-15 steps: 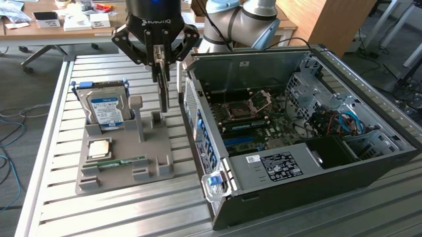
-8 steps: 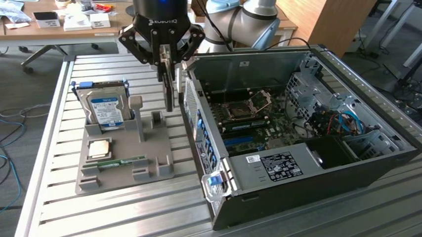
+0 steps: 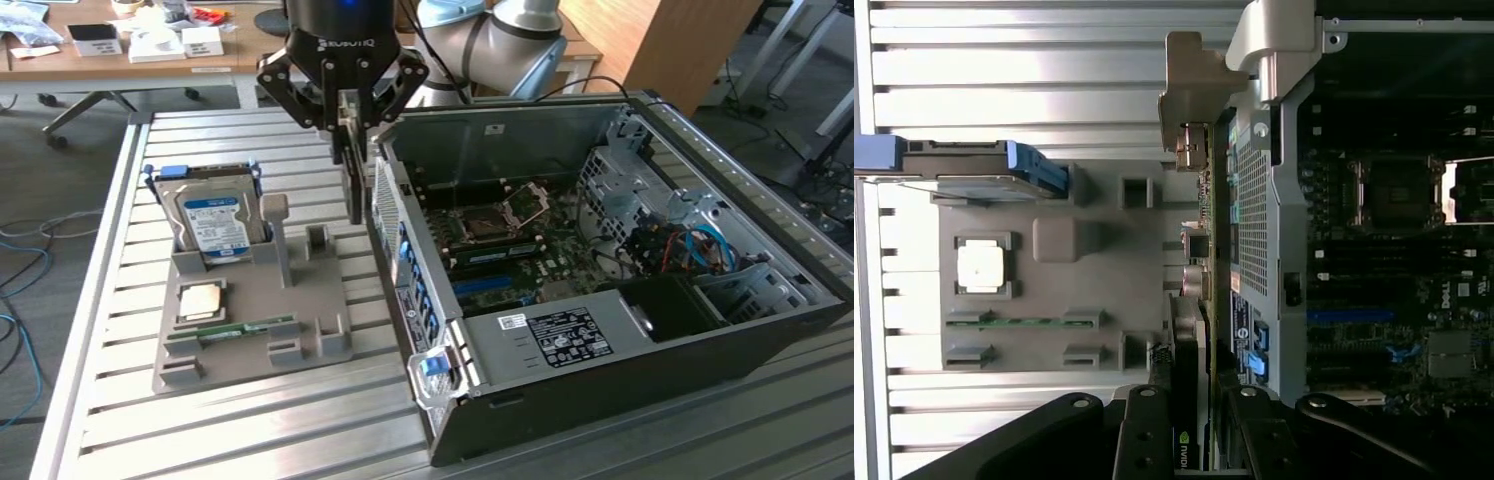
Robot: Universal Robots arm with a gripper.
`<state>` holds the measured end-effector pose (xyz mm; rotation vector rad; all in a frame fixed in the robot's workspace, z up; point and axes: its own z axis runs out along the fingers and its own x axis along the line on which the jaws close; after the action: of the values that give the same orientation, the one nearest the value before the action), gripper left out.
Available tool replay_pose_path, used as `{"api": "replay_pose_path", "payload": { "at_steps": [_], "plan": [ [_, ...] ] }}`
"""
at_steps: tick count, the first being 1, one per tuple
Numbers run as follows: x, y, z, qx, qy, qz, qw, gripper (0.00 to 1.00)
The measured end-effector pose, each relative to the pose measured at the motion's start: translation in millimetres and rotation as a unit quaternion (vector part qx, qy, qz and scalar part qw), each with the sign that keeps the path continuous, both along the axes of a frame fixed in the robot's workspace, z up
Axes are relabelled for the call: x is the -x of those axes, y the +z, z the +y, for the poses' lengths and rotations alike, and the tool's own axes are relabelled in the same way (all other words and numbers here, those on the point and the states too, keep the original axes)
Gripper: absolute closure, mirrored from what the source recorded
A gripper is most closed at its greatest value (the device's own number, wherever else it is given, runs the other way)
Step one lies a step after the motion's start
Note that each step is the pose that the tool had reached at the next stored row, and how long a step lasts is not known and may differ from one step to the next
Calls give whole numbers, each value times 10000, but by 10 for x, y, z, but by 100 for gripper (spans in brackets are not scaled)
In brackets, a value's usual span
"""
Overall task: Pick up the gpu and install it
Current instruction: 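Pick up the gpu and move the gpu toward the slot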
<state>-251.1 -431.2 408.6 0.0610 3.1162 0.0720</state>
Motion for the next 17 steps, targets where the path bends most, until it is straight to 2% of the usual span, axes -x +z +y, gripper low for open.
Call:
{"api": "replay_pose_path", "payload": {
  "at_steps": [8,17],
  "plan": [
    [-137,0,2,-2,0,0,10000,73],
    [-351,1,3,-7,0,1,10000,73]
  ]
}}
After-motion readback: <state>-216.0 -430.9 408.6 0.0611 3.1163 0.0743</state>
